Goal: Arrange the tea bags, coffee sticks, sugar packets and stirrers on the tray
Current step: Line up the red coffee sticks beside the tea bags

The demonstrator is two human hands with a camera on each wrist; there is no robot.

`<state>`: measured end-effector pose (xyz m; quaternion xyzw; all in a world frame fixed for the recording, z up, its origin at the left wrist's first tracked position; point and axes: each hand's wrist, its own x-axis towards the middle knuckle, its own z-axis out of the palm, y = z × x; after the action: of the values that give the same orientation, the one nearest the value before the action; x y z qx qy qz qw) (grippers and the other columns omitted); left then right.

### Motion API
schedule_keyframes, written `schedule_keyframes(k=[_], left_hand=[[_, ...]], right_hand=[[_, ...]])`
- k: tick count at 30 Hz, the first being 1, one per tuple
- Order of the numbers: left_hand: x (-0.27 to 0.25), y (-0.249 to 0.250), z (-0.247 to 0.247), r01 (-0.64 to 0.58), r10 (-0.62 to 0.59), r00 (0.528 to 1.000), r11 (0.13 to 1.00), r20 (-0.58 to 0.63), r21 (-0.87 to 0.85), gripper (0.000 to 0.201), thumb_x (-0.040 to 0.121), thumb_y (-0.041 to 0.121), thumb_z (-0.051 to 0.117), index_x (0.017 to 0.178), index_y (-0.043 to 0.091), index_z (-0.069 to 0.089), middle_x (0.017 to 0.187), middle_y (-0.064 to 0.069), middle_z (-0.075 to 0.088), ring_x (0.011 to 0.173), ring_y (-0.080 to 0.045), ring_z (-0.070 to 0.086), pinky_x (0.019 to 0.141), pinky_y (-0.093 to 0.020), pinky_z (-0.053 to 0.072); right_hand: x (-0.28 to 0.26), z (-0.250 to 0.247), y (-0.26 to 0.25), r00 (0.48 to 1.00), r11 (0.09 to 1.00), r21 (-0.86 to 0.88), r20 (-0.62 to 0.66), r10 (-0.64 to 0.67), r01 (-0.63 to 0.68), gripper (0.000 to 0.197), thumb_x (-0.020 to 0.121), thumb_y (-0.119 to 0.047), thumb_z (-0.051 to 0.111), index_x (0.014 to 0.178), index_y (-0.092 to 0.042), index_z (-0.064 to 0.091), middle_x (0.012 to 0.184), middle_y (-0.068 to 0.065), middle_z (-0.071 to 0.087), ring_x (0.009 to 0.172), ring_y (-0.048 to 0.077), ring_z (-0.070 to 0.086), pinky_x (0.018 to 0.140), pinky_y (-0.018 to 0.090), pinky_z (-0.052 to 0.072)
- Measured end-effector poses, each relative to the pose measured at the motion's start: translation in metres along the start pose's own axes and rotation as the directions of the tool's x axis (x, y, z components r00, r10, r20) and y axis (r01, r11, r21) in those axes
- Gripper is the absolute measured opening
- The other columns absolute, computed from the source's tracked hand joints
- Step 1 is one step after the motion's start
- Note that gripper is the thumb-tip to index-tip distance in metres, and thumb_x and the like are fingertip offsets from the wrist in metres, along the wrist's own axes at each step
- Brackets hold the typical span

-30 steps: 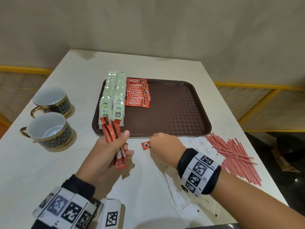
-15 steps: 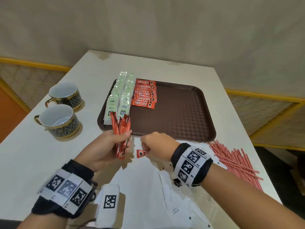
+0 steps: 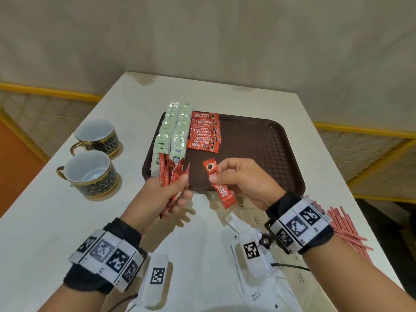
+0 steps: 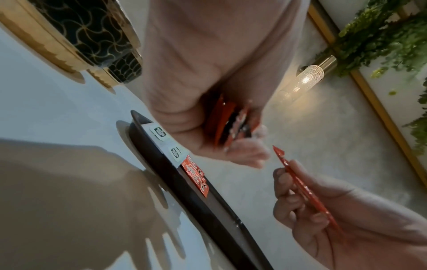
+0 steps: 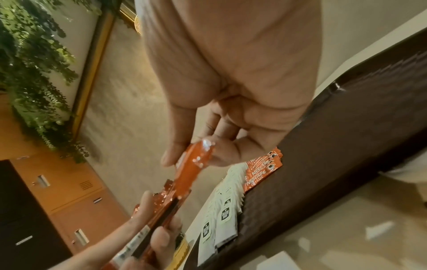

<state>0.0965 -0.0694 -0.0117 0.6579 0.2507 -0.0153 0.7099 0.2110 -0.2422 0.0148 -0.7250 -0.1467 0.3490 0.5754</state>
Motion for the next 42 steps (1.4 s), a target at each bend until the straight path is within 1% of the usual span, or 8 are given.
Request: schedule_keyframes(k=[5, 11, 18, 22, 25, 30, 37, 42], left_hand=[[0.007, 0.003, -0.010, 0.036, -0.037, 0.996, 0.999, 0.077, 0.015, 0.037, 0.092, 0.045, 0.055, 0.100, 0.013, 0.071, 0.079, -0.004, 0.069, 0.060, -0.015, 0.054, 0.054, -0.026, 0.041], [0.015, 0.002, -0.018, 0.045, -0.043, 0.995, 0.999, 0.094, -0.018, 0.026, 0.090, 0.024, 0.062, 0.113, 0.012, 0.061, 0.094, -0.008, 0.075, 0.081, -0.020, 0.071, 0.079, -0.035, 0.056], [0.016, 0.008, -0.020, 0.004, -0.001, 0.995, 1.000, 0.104, -0.029, 0.027, 0.087, 0.016, 0.066, 0.113, 0.013, 0.061, 0.095, -0.010, 0.076, 0.090, -0.026, 0.073, 0.087, -0.045, 0.056], [0.014, 0.006, -0.020, -0.031, 0.024, 0.986, 0.999, 0.165, 0.039, 0.045, 0.075, 0.030, 0.074, 0.117, 0.016, 0.063, 0.103, -0.004, 0.074, 0.098, -0.023, 0.071, 0.096, -0.050, 0.050], [0.010, 0.006, -0.019, -0.049, 0.037, 0.981, 0.997, 0.191, 0.056, 0.056, 0.067, 0.041, 0.075, 0.118, 0.020, 0.064, 0.106, -0.002, 0.073, 0.102, -0.023, 0.069, 0.098, -0.051, 0.048], [0.002, 0.010, -0.023, -0.064, 0.045, 0.969, 0.996, 0.244, 0.070, 0.050, 0.077, 0.047, 0.071, 0.120, 0.023, 0.062, 0.109, 0.000, 0.073, 0.102, -0.019, 0.069, 0.099, -0.047, 0.049], [-0.004, 0.004, -0.015, -0.057, 0.017, 0.976, 0.982, 0.215, 0.182, 0.037, 0.082, 0.018, 0.073, 0.117, 0.019, 0.064, 0.102, -0.001, 0.074, 0.095, -0.017, 0.071, 0.092, -0.042, 0.054], [-0.002, 0.003, -0.012, -0.043, 0.005, 0.984, 0.977, 0.180, 0.207, 0.040, 0.080, 0.017, 0.076, 0.118, 0.020, 0.062, 0.101, 0.001, 0.074, 0.093, -0.017, 0.071, 0.090, -0.043, 0.055]], right_hand=[[-0.002, 0.009, -0.004, 0.995, 0.995, 0.031, -0.030, 0.098, -0.097, 0.014, 0.094, -0.008, 0.059, 0.105, -0.004, 0.067, 0.086, 0.010, 0.073, 0.046, 0.004, 0.051, 0.042, 0.016, 0.037], [-0.004, 0.010, -0.007, 0.988, 0.986, 0.069, -0.032, 0.152, -0.149, 0.023, 0.095, 0.000, 0.051, 0.102, -0.006, 0.072, 0.083, 0.009, 0.060, 0.073, 0.014, 0.062, 0.063, 0.023, 0.058], [-0.017, 0.015, -0.017, 0.998, 0.992, 0.112, 0.044, 0.048, -0.053, 0.021, 0.082, 0.004, 0.070, 0.100, -0.004, 0.064, 0.084, 0.010, 0.072, 0.075, 0.018, 0.071, 0.061, 0.023, 0.058], [-0.017, 0.037, -0.015, 0.999, 0.999, 0.016, 0.025, -0.029, 0.028, 0.027, 0.078, 0.005, 0.074, 0.101, 0.010, 0.062, 0.095, 0.025, 0.071, 0.081, 0.027, 0.070, 0.074, 0.033, 0.060], [-0.011, 0.047, -0.008, 0.994, 0.995, -0.044, -0.065, -0.088, 0.085, 0.020, 0.075, 0.006, 0.077, 0.089, 0.006, 0.063, 0.078, 0.019, 0.068, 0.071, 0.025, 0.067, 0.070, 0.036, 0.059], [-0.009, 0.047, -0.004, 0.994, 0.995, -0.077, -0.089, -0.065, 0.059, 0.023, 0.075, 0.002, 0.078, 0.092, 0.007, 0.062, 0.066, 0.003, 0.064, 0.056, 0.009, 0.061, 0.051, 0.019, 0.050], [-0.007, 0.049, -0.003, 0.995, 0.996, -0.070, -0.086, -0.053, 0.047, 0.023, 0.074, 0.004, 0.079, 0.088, 0.005, 0.060, 0.064, 0.007, 0.062, 0.053, 0.016, 0.058, 0.051, 0.024, 0.052], [-0.007, 0.041, -0.012, 0.993, 0.995, -0.072, -0.089, -0.078, 0.072, 0.024, 0.083, -0.013, 0.075, 0.100, 0.002, 0.068, 0.086, 0.019, 0.071, 0.069, 0.018, 0.064, 0.060, 0.023, 0.056]])
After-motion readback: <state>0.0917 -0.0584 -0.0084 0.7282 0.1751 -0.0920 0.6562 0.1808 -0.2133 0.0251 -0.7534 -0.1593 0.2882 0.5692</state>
